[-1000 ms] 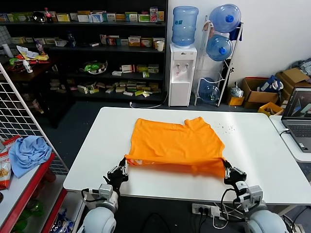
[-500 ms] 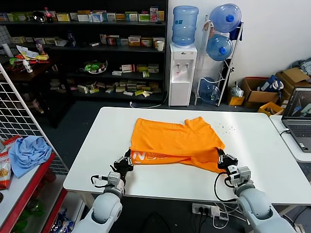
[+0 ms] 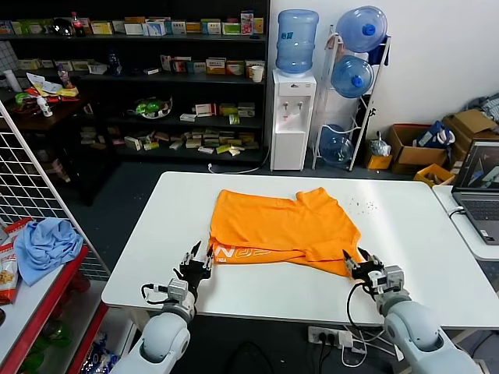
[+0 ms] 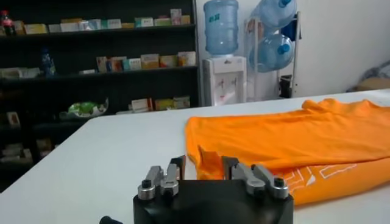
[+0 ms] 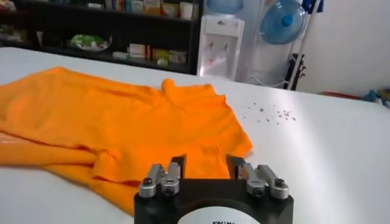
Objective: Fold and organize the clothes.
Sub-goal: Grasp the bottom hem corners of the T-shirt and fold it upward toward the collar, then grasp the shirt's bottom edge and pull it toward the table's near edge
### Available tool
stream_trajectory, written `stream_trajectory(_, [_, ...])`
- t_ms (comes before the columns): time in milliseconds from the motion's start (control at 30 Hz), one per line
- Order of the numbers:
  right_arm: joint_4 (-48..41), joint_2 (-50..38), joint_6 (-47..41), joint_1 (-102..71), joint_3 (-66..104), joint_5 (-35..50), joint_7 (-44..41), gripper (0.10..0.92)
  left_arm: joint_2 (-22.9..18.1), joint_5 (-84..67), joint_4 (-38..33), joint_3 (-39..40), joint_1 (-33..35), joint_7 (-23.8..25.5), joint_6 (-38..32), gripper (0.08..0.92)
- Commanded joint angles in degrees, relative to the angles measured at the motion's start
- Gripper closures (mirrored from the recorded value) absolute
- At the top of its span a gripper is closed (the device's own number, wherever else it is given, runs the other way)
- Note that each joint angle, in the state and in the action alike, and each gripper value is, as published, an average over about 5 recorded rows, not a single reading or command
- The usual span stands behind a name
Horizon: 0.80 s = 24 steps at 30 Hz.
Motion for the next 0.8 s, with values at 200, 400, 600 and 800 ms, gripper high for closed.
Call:
stream_trajectory(200, [2.8,-0.3,-2.4,-5.1,1.7,-1.9,0.9,0.212,-0.4,-5.6,-0.3,0.2,1.1,-0.2,1.7,0.266])
stream_trajectory(400, [0.9,0.5,-1.5,-4.0,1.4,-1.9,0.6,0.203,-1.1,-6.5,2.5,0.3,-0.5,-0.2,1.7,0.181])
stream_trajectory(600, [-0.4,0.9,-0.8,-2.9,1.0,-1.8,0.2,0.239,-1.3,-6.6,3.7,0.4,-1.5,0.3,1.7,0.177])
stream_trajectory(800, [0.2,0.5,-1.2,-3.7,1.0,-1.7,0.3,0.402,-1.2,-6.3,3.9,0.4,-1.2,0.6,1.9,0.285])
